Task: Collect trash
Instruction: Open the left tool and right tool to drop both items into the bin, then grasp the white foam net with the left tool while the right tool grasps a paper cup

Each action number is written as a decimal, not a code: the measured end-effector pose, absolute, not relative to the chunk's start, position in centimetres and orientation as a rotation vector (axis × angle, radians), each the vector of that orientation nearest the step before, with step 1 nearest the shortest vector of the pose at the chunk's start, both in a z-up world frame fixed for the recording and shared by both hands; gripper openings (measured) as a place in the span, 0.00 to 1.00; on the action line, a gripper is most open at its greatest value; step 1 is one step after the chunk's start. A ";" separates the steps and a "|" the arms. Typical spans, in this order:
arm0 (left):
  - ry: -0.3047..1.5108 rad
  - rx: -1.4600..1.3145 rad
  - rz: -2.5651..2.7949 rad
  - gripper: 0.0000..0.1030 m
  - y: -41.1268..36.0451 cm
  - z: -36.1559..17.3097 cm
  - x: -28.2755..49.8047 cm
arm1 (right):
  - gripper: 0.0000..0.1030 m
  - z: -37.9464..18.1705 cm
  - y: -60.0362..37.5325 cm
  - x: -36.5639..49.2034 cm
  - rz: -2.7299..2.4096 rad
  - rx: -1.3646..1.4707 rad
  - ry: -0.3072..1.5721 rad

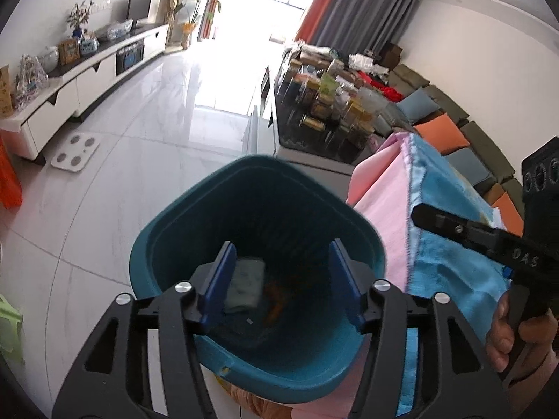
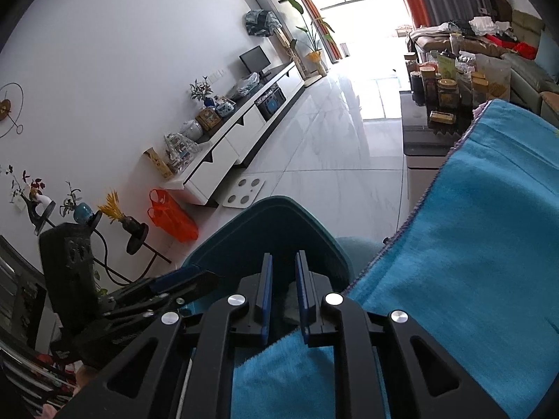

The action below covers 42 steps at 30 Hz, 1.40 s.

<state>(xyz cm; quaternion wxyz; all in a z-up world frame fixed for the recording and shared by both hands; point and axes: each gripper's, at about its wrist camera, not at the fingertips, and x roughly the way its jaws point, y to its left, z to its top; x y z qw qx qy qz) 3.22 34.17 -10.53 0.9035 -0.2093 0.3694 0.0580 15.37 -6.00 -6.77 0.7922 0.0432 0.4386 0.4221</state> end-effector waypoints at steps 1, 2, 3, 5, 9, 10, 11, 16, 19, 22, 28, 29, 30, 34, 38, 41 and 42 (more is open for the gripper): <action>0.748 -0.422 0.118 0.56 34.0 -10.1 2.8 | 0.13 -6.6 -6.2 15.2 0.912 0.093 0.939; 0.733 -0.411 0.116 0.59 33.6 -9.6 2.5 | 0.14 -6.3 -6.6 14.9 0.916 0.093 0.932; 0.714 -0.397 0.109 0.60 33.2 -9.0 2.1 | 0.16 -6.0 -7.0 14.7 0.919 0.094 0.924; 0.681 -0.374 0.088 0.63 32.1 -7.9 1.4 | 0.21 -5.3 -7.9 14.1 0.929 0.094 0.903; 0.626 -0.335 -0.023 0.67 28.9 -5.7 0.4 | 0.24 -3.2 -10.5 12.6 0.949 0.083 0.836; 0.620 -0.323 -0.052 0.67 28.0 -5.3 0.3 | 0.26 -2.5 -11.5 12.2 0.951 0.081 0.814; 0.613 -0.309 -0.094 0.68 26.7 -4.9 0.2 | 0.27 -2.0 -12.4 11.8 0.951 0.081 0.795; 0.610 -0.280 -0.281 0.70 20.7 -4.0 0.7 | 0.33 0.2 -18.2 10.4 0.896 0.098 0.708; 0.621 -0.260 -0.394 0.72 16.7 -3.9 1.2 | 0.33 0.5 -22.2 10.5 0.812 0.122 0.686; 0.641 -0.253 -0.502 0.73 12.7 -3.9 1.9 | 0.34 0.3 -25.9 10.8 0.713 0.140 0.676; 0.697 -0.238 -0.627 0.76 5.7 -4.9 3.7 | 0.37 -1.1 -33.3 11.3 0.477 0.176 0.675; 0.708 -0.236 -0.632 0.76 5.0 -5.1 4.0 | 0.39 -1.3 -34.6 11.5 0.440 0.184 0.674; 0.728 -0.234 -0.638 0.76 3.9 -5.5 4.4 | 0.39 -1.6 -35.6 11.5 0.411 0.189 0.671; 0.778 -0.229 -0.634 0.75 1.7 -6.7 6.1 | 0.49 -2.3 -39.0 12.3 0.302 0.200 0.659; 0.824 -0.244 -0.638 0.63 1.3 -7.8 7.1 | 0.59 -3.2 -42.6 13.3 0.234 0.241 0.660; 0.845 -0.248 -0.644 0.56 1.2 -8.1 7.5 | 0.63 -3.9 -44.5 14.5 0.213 0.278 0.672; 0.848 -0.250 -0.647 0.55 1.1 -8.2 7.6 | 0.64 -4.2 -45.1 15.2 0.211 0.292 0.678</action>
